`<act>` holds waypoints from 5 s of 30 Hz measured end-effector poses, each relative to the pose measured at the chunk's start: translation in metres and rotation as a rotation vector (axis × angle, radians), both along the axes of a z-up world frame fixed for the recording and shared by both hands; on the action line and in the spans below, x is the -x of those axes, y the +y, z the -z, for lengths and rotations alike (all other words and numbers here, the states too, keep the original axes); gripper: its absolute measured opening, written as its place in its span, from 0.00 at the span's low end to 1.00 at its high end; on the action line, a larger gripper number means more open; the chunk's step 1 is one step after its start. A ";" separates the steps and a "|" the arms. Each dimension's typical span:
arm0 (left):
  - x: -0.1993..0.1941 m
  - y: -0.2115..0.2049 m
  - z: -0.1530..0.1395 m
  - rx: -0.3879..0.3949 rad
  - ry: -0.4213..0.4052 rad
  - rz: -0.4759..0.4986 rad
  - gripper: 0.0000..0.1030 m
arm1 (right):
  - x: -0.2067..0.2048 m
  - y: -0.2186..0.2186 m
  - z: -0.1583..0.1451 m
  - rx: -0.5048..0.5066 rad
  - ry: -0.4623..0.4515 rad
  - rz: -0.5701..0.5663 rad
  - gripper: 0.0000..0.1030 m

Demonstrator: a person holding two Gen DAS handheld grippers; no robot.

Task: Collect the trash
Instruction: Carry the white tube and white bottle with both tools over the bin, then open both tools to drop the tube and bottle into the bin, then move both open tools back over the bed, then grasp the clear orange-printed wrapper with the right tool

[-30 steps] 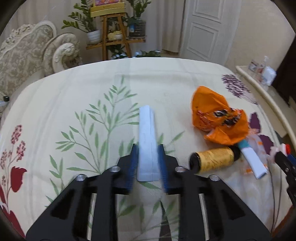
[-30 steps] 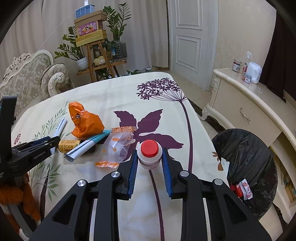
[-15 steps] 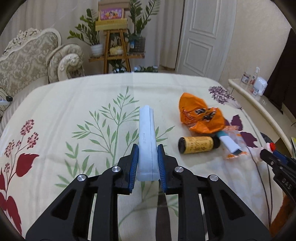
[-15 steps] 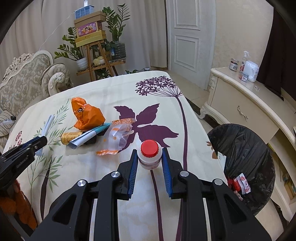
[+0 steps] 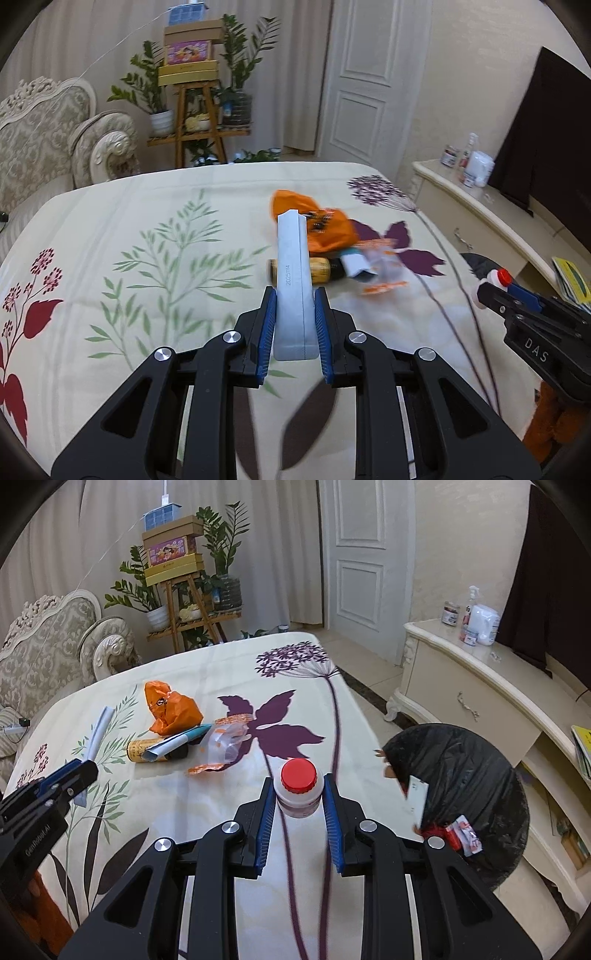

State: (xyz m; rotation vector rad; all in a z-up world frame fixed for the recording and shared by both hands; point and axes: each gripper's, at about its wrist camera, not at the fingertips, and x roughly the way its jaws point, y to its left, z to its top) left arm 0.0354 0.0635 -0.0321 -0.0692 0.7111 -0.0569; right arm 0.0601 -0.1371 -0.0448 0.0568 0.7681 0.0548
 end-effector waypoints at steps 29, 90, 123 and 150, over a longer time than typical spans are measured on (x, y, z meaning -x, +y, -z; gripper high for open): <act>-0.014 -0.159 0.006 -0.027 -0.009 0.279 0.20 | 0.027 -0.128 -0.002 0.020 -0.042 0.278 0.26; -0.052 -0.117 -0.004 -0.060 0.031 0.142 0.63 | -0.024 -0.109 0.018 -0.028 -0.001 0.212 0.49; -0.032 0.079 0.017 -0.051 0.101 -0.210 0.64 | -0.078 0.072 0.025 -0.004 0.068 -0.125 0.49; -0.093 0.064 0.034 -0.110 0.135 -0.137 0.74 | -0.072 0.050 0.026 0.008 0.084 -0.105 0.33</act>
